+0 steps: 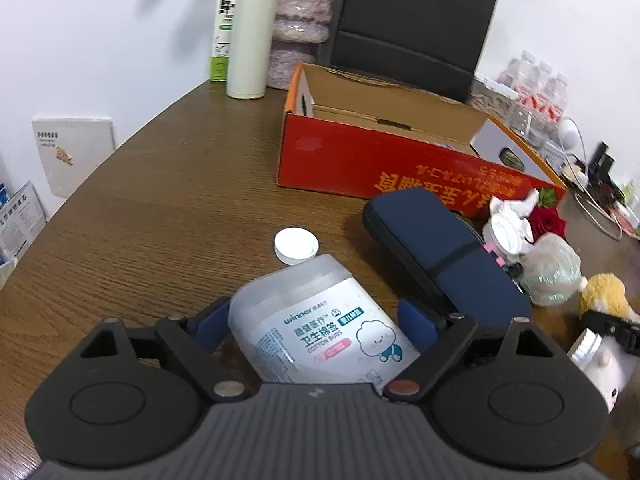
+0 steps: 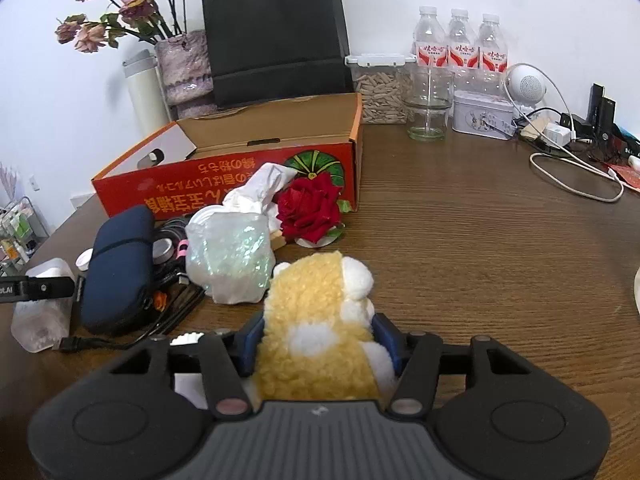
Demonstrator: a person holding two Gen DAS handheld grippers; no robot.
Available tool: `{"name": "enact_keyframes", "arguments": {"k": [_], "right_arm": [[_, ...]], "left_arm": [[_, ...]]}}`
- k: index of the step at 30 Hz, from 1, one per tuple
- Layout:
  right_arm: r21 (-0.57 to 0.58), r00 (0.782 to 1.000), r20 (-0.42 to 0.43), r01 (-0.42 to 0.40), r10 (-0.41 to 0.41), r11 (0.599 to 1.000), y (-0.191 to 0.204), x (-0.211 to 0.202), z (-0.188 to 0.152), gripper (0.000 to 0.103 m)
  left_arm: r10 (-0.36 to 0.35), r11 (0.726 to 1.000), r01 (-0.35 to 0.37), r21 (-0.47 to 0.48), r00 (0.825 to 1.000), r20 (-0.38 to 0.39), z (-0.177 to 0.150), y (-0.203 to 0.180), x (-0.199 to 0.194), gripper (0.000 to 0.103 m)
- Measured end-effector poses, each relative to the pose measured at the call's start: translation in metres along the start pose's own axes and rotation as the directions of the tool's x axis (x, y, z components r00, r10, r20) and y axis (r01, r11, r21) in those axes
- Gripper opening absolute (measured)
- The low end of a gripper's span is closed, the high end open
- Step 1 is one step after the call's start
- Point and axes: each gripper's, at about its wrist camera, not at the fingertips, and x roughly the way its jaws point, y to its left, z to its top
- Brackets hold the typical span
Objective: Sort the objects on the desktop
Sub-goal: 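Grasp the white cotton-swab container with the left tool while the right tool grasps the plush, then carry container and plush into the box and open both tools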
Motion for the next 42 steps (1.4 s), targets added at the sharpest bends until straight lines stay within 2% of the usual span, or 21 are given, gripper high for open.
{"name": "enact_keyframes", "arguments": {"k": [12,25,34,42], "right_arm": [[0.010,0.999,0.048,0.013,-0.014,1.000,0.000,-0.022,-0.014,0.051],[0.013,0.993,0.115,-0.018,0.016,1.000,0.014,-0.042,-0.019,0.051],[0.002,0.977,0.207,-0.051,0.050,0.999,0.022,-0.061,-0.010,0.050],[-0.003,0.967,0.246,-0.070,0.069,0.998,0.030,-0.065,-0.001,0.050]], "left_arm": [[-0.043,0.997,0.042,0.066,0.999,0.005,-0.009,0.001,-0.022,0.077],[-0.078,0.994,0.070,0.087,0.993,0.088,-0.014,-0.006,-0.046,0.074],[-0.118,0.989,0.099,0.107,0.976,0.184,-0.012,-0.015,-0.067,0.072],[-0.155,0.985,0.131,0.109,0.956,0.250,-0.007,-0.024,-0.076,0.072]]}}
